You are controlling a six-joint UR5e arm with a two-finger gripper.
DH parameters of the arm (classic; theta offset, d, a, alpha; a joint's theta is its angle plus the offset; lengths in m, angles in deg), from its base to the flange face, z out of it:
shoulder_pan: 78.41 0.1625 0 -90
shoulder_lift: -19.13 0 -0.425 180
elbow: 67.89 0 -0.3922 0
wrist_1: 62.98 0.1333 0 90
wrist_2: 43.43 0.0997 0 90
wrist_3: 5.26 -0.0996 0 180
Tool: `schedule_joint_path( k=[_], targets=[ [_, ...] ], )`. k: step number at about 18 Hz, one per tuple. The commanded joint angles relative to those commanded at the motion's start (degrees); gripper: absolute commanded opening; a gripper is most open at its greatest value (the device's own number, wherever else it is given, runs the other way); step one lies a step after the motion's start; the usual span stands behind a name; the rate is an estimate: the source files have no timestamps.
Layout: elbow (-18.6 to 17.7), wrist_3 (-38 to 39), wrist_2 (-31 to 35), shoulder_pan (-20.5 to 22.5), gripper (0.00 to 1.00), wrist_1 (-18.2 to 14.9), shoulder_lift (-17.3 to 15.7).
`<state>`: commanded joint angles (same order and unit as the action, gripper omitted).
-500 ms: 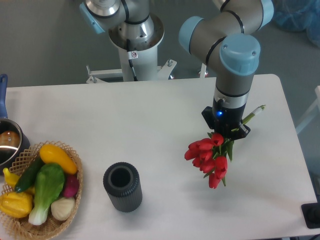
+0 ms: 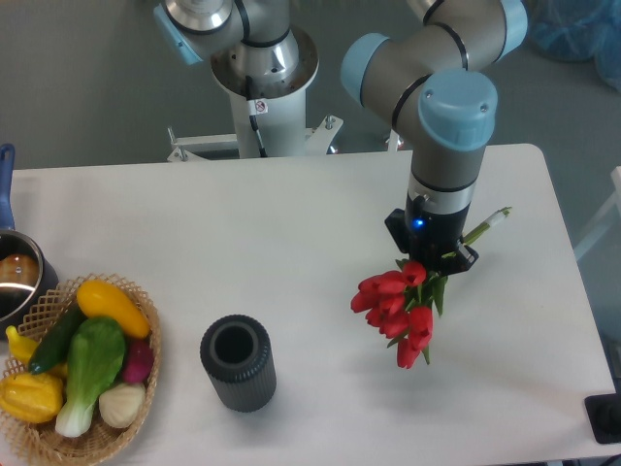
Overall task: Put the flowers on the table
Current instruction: 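Move the held red tulips toward the black vase, lowering slightly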
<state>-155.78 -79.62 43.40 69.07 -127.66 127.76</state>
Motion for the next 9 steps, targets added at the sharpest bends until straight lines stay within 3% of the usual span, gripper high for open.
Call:
schedule_joint_path(
  k=[9],
  targets=[
    [-4.92, 0.35, -0.26, -2.90, 0.11, 1.23, -0.09]
  ],
)
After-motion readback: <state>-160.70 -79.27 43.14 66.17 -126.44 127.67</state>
